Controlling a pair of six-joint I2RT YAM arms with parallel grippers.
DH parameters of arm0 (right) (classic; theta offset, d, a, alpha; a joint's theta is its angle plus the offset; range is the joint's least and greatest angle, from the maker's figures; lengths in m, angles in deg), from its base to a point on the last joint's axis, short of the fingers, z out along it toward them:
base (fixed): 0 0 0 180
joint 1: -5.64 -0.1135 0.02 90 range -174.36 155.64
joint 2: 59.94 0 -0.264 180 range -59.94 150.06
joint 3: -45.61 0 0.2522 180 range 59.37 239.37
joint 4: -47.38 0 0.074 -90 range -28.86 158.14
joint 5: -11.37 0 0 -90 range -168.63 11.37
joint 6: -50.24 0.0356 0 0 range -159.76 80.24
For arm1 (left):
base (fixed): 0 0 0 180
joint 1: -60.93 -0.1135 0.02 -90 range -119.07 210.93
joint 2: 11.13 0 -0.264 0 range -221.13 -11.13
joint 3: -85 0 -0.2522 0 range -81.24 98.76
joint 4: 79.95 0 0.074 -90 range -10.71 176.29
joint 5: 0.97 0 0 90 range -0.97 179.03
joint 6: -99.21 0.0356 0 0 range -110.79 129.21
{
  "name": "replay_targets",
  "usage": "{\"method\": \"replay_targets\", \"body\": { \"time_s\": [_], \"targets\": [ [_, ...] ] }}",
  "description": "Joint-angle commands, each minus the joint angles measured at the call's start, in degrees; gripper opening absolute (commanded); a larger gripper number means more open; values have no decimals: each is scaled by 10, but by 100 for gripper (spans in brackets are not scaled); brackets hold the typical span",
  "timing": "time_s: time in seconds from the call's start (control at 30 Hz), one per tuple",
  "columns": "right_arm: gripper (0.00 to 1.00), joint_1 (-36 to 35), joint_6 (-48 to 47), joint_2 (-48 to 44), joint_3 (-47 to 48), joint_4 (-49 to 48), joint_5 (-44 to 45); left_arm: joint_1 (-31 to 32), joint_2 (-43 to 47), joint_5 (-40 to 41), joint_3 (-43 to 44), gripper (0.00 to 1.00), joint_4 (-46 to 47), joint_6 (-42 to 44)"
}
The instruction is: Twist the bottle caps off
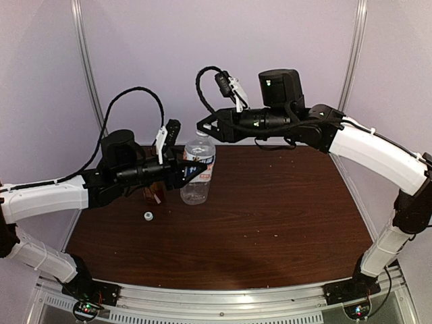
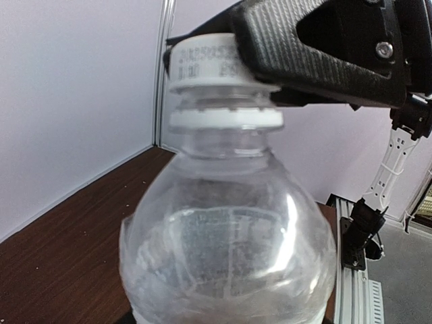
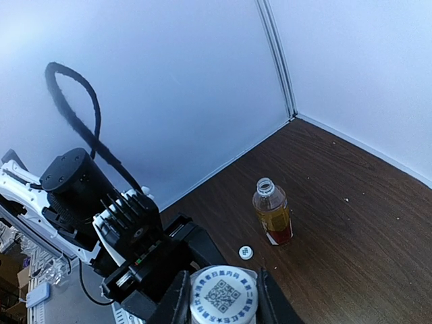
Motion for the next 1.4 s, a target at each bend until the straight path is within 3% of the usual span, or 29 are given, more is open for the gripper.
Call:
{"method": "replay_targets", "body": {
  "time_s": [0.0,0.13,0.33,0.47,1.17,1.37],
  "targets": [
    [15,-1,-17,-10,-8,-24,-25,3,10,-4,18,35,24,12],
    [14,17,-64,-22,-27,-49,-121,3,14,-62,14,35,38,16],
    [20,28,-210,-35,-40,-26,-318,3,25,-262,4,35,93,6],
    [21,38,-240,-27,-38,-14,-409,3,24,-346,2,35,133,-21],
    [33,40,-213,-31,-47,-25,-397,3,3,-343,3,34,150,-35],
    [41,39,-214,-35,-51,-25,-404,3,0,-341,3,34,150,-37]
  ]
}}
